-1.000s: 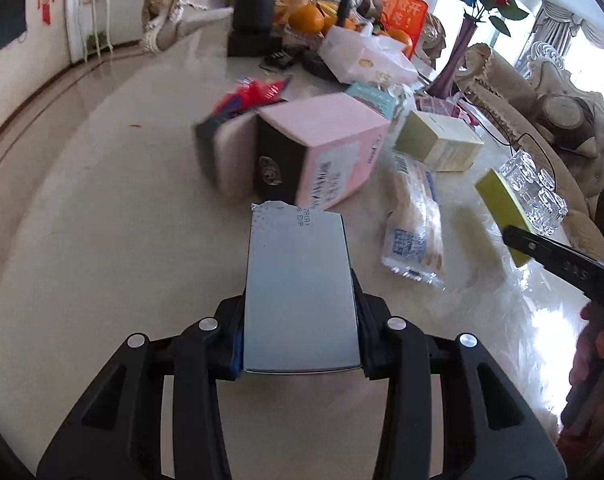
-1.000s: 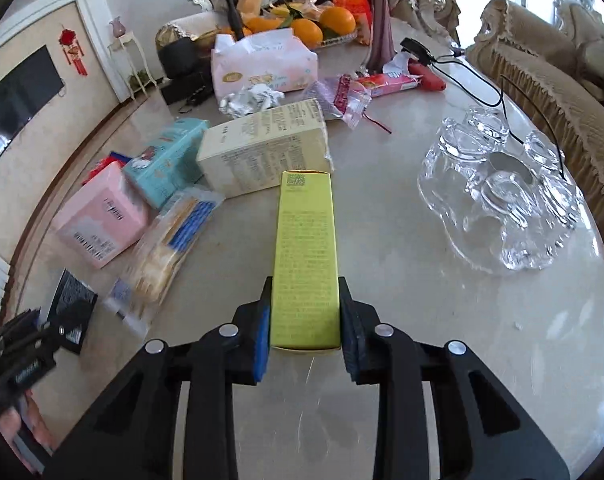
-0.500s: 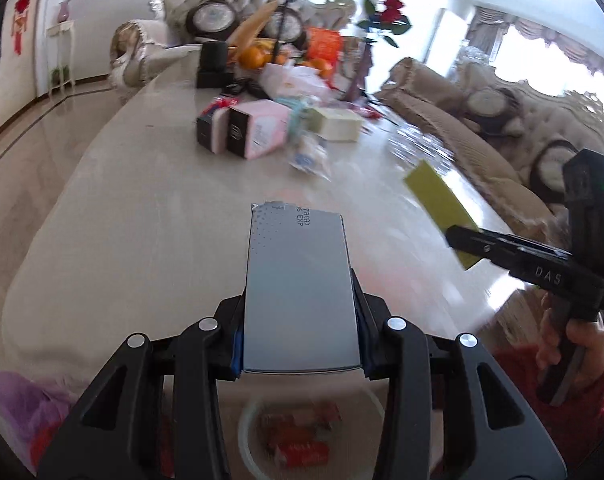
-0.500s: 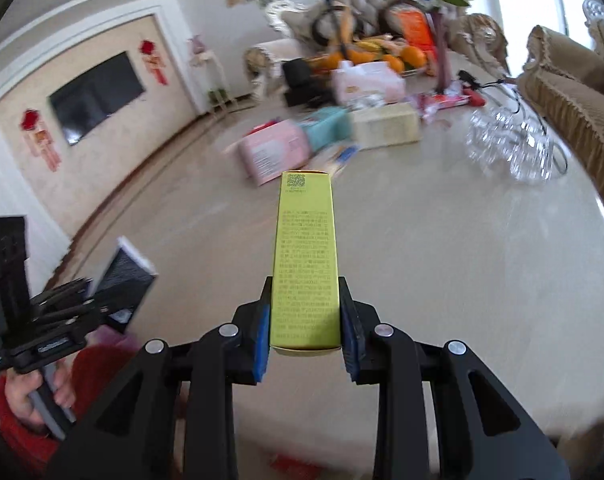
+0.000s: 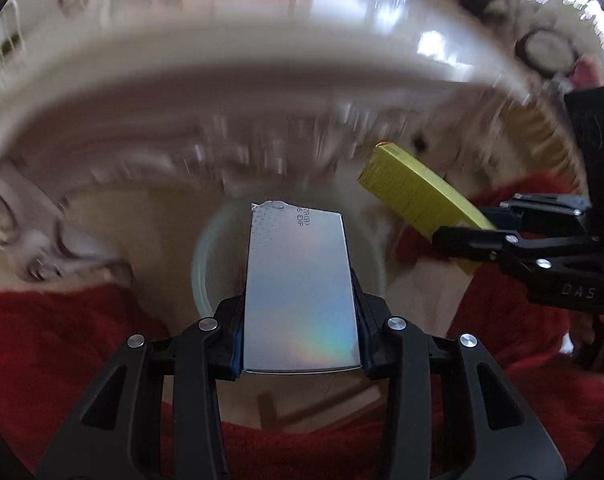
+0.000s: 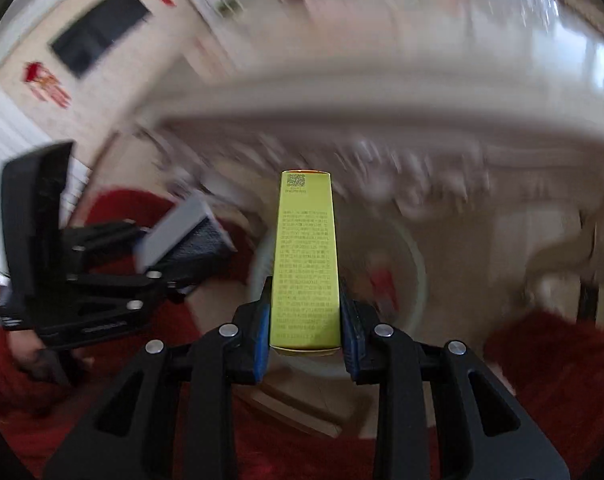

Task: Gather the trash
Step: 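Carry the silver and yellow boxes over the wastebasket and open both tools, then move both open tools back over the table toward the remaining items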

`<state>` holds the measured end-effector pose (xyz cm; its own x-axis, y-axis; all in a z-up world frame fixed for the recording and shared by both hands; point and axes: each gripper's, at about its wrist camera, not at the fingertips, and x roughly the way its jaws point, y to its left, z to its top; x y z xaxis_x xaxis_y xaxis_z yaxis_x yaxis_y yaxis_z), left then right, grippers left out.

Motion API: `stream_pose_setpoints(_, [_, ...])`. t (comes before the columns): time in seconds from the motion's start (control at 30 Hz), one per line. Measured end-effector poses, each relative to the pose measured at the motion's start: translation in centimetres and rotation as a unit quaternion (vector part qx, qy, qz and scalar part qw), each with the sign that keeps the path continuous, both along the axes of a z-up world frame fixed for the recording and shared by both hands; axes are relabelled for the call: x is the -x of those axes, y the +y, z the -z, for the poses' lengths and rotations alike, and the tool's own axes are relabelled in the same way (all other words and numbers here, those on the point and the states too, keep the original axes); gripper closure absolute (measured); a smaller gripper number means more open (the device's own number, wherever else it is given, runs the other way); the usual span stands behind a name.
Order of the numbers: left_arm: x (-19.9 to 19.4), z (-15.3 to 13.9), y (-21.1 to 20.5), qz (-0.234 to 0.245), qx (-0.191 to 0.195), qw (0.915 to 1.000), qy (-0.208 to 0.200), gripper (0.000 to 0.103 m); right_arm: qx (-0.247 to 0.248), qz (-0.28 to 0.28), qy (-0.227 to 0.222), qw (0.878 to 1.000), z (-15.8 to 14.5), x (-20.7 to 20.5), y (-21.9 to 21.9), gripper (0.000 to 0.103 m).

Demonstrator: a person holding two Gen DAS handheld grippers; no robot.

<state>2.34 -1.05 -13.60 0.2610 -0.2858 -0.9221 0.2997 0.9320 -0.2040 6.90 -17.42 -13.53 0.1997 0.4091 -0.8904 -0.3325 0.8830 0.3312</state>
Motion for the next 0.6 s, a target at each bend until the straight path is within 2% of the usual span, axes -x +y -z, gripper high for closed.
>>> stream_pose_setpoints(0.1, [-1.0,2.9,-0.5,0.005,-0.027,0.9992,0.030,0.062,0.022,-0.002,0.033,0.999,3.0,-1.0,0.6,0.075])
stream_pose_setpoints(0.33, [-1.9,6.7,-0.3,0.004,-0.055,0.9964,0.064,0.061,0.051,-0.008,0.044,0.998,5.7,-1.4,2.1,0.075])
stream_pose_setpoints(0.37, [-2.0,6.9,-0.3,0.002,-0.058,0.9961,0.067,0.059,0.055,-0.009,0.043,0.998,5.9,-1.5,2.2,0.075])
stream_pose_setpoints(0.4, [-2.1,7.2,-0.2,0.000,-0.062,0.9956,0.070,0.053,0.059,-0.011,0.043,0.997,6.1,-1.6,2.3,0.074])
stream_pose_setpoints(0.47, [-2.2,7.4,-0.1,-0.007,-0.064,0.9954,0.070,0.022,0.068,-0.017,0.042,0.997,6.0,-1.7,2.2,0.063])
stream_pose_setpoints(0.5, [-2.1,7.4,0.0,-0.009,-0.062,0.9956,0.070,0.018,0.072,-0.017,0.033,0.997,5.8,-1.5,2.2,0.045])
stream_pose_setpoints(0.53, [-2.1,7.3,0.2,-0.010,-0.055,0.9961,0.069,0.018,0.074,-0.017,0.024,0.997,5.7,-1.2,2.4,0.038])
stream_pose_setpoints(0.6, [-1.9,6.7,0.7,-0.019,-0.044,0.9973,0.056,0.009,0.072,-0.018,0.015,0.997,5.1,-0.9,2.2,0.038])
